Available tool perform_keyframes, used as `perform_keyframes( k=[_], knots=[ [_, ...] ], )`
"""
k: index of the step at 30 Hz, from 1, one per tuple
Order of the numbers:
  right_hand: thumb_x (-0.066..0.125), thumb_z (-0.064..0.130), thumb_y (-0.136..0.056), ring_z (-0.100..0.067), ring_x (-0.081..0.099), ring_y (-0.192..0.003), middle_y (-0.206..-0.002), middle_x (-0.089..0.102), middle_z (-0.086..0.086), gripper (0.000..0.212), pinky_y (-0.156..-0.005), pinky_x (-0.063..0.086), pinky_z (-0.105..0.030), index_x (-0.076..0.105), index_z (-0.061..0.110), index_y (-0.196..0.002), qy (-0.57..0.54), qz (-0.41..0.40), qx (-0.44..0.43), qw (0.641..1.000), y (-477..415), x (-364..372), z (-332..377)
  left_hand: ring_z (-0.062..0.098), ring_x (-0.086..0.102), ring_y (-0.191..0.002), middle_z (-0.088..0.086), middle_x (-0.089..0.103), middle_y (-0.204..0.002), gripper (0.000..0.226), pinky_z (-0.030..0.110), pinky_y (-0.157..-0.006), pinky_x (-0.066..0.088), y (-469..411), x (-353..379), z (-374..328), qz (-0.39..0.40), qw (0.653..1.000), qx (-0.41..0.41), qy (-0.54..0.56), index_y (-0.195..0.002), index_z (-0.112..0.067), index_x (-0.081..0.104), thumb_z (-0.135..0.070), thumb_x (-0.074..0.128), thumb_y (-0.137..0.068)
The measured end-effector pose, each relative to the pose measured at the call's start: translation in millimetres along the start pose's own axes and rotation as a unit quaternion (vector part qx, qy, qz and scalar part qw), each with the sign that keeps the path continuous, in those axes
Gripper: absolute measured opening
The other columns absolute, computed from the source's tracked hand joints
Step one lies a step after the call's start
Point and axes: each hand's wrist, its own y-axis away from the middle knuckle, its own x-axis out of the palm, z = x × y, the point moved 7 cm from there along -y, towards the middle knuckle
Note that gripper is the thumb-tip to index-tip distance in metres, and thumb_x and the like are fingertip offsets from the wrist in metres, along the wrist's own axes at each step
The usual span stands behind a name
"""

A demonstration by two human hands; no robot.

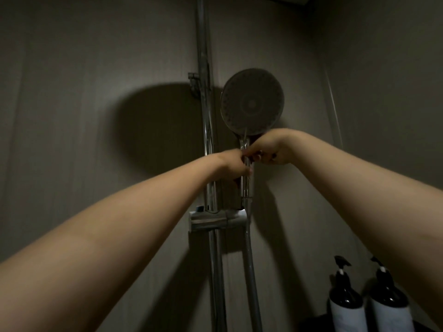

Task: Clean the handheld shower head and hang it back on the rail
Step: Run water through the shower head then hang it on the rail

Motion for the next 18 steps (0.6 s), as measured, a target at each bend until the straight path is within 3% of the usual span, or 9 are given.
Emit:
perform_keyframes(
  k=[2,4,6,8,11,14,18],
  knots=[
    [0.059,0.009,-0.089,-0.005,0.045,-0.051,-0.070,0.050,-0.001,0.018,-0.029,0.032,-0.012,0.054,0.012,-0.073,0.003,-0.007,-0.013,1.000,-0.2,2.3,0.2,0.017,0.058,-0.079,0.003,0.056,-0.084,0.026,0.031,-0.077,0.053,0.7,2.0,1.4,-0.002,1.000,0.001,-0.006,-0.119,-0.010,0.053,-0.014,0.054,-0.093],
    [0.060,0.007,-0.088,-0.004,0.047,-0.042,-0.065,0.051,-0.002,0.019,-0.031,0.032,-0.013,0.054,0.011,-0.070,0.003,-0.018,-0.029,0.999,-1.5,4.1,-0.8,0.021,0.059,-0.090,0.008,0.057,-0.096,0.026,0.039,-0.089,0.053,3.3,6.1,2.7,0.003,1.000,0.002,0.004,-0.120,-0.014,0.053,-0.013,0.054,-0.093],
    [0.062,0.005,-0.086,-0.006,0.050,-0.043,-0.057,0.056,-0.002,0.019,-0.039,0.037,-0.014,0.056,0.011,-0.070,-0.001,-0.035,-0.043,0.998,-2.7,5.6,-2.9,0.022,0.059,-0.095,0.010,0.057,-0.101,0.028,0.040,-0.093,0.052,5.2,10.0,4.6,0.011,1.000,-0.001,0.009,-0.122,-0.016,0.051,-0.013,0.053,-0.094],
    [0.065,0.004,-0.084,-0.006,0.054,-0.043,-0.054,0.059,-0.002,0.016,-0.046,0.041,-0.016,0.057,0.011,-0.071,-0.023,-0.059,-0.054,0.997,-4.5,4.9,-5.3,0.017,0.059,-0.086,0.005,0.057,-0.093,0.032,0.032,-0.079,0.053,4.7,10.2,5.7,0.003,1.000,-0.001,-0.009,-0.126,-0.012,0.050,-0.016,0.052,-0.094],
    [0.070,0.006,-0.081,-0.003,0.049,-0.030,-0.043,0.057,0.000,0.017,-0.041,0.037,-0.018,0.056,0.011,-0.071,-0.045,-0.094,-0.060,0.993,-6.8,0.2,-6.3,0.010,0.050,-0.068,-0.001,0.051,-0.079,0.029,0.019,-0.055,0.041,3.3,5.9,3.7,-0.028,0.999,0.001,-0.025,-0.123,-0.010,0.051,-0.016,0.051,-0.095],
    [0.069,0.008,-0.082,-0.002,0.043,-0.023,-0.047,0.055,-0.002,0.018,-0.035,0.033,-0.019,0.054,0.011,-0.073,-0.060,-0.115,-0.079,0.988,-4.3,-4.0,-1.7,0.015,0.051,-0.082,0.006,0.052,-0.092,0.028,0.016,-0.055,0.038,2.6,0.5,-3.4,-0.053,0.998,0.018,-0.033,-0.123,-0.007,0.051,-0.011,0.049,-0.095],
    [0.067,0.008,-0.084,-0.005,0.047,-0.035,-0.061,0.053,-0.003,0.011,-0.036,0.035,-0.017,0.056,0.010,-0.082,-0.066,-0.132,-0.106,0.983,3.5,-9.0,11.0,0.020,0.056,-0.087,0.009,0.056,-0.097,0.029,0.022,-0.067,0.044,0.9,-11.0,-10.3,-0.070,0.996,0.020,-0.058,-0.123,-0.006,0.052,-0.012,0.048,-0.095]
  ],
)
